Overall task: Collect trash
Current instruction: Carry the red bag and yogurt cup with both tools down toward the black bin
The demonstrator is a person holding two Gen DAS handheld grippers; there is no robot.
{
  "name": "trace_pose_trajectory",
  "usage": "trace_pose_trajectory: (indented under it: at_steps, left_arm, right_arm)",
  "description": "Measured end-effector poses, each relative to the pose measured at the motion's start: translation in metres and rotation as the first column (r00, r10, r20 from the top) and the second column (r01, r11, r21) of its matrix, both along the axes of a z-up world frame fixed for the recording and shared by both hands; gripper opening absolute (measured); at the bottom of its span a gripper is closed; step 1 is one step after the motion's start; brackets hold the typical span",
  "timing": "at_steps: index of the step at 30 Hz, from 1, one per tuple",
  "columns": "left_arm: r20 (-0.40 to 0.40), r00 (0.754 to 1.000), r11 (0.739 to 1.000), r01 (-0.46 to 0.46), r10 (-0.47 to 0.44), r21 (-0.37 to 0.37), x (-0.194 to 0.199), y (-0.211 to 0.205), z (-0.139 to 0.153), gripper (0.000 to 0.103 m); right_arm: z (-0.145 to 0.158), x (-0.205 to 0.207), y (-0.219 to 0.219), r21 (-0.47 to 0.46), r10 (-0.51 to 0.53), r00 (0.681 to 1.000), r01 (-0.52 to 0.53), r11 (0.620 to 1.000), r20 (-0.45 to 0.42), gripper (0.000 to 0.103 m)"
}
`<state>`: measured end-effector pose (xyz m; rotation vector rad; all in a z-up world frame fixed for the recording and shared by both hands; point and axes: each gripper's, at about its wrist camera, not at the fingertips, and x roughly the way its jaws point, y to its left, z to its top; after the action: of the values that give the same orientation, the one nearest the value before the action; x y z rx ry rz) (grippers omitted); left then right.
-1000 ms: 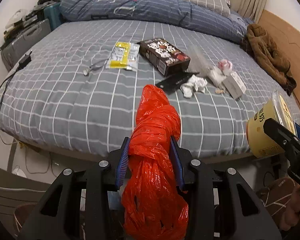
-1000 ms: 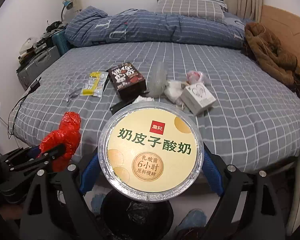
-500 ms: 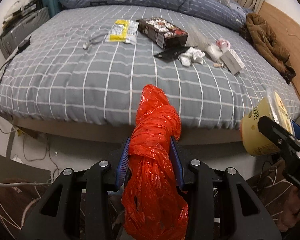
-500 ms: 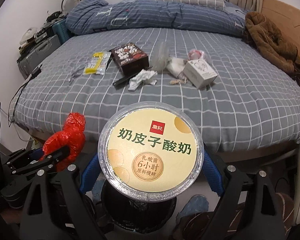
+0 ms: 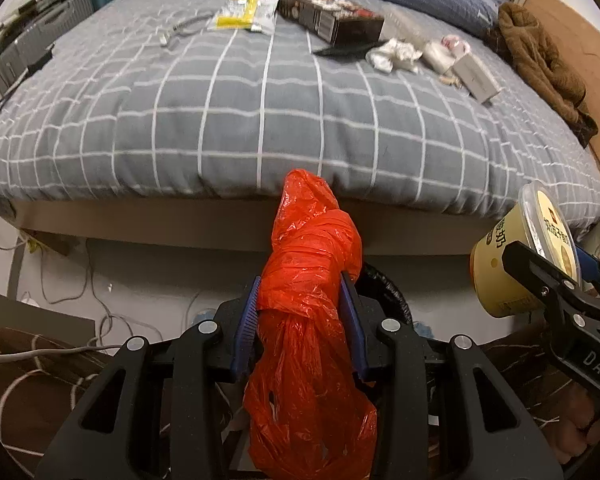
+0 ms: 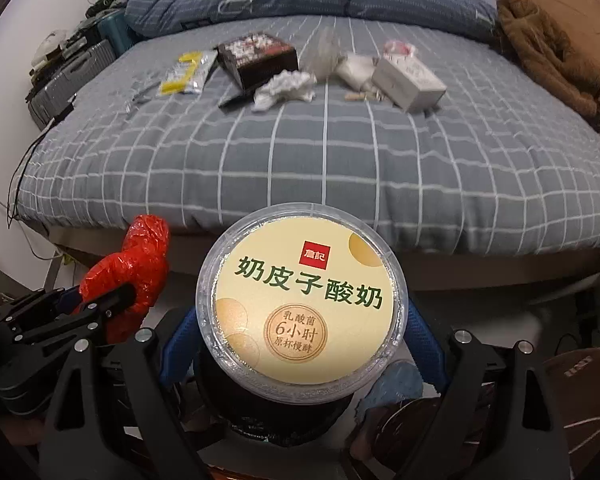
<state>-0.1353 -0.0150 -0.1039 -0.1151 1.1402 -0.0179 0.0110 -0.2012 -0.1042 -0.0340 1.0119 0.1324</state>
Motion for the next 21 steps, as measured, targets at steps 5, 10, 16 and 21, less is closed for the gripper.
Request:
trace_pose_trajectory:
  at_steps: [5, 10, 16, 21]
  left_arm:
    - [-0.048, 0.999, 1.0, 0.003, -0.004, -0.01, 0.003, 0.001, -0.025, 0.038]
    - [-0.083, 0.997, 1.0, 0.001, -0.001, 0.0, 0.009, 0.002, -0.048, 0.038]
    - [-0.119, 0.993, 1.0, 0.0, 0.001, 0.009, 0.015, 0.005, -0.072, 0.038]
    - [-0.165, 0.986, 0.999, 0.011, -0.004, 0.039, 0.014, 0.004, -0.092, 0.038]
  right_arm:
    - [-0.022, 0.004, 0.002, -0.007, 0.003, 0.999, -0.004, 1.0, -0.039, 0.084]
    - [-0.044, 0.008, 0.004, -0.016, 0.009, 0.997, -0.01, 1.0, -0.077, 0.084]
    - [-0.07, 0.014, 0.006, -0.019, 0.01, 0.992, -0.013, 1.0, -0.129, 0.084]
    - [-0.09, 0.017, 0.012, -0.026, 0.023, 0.985, -0.028, 0.999, -0.173, 0.084]
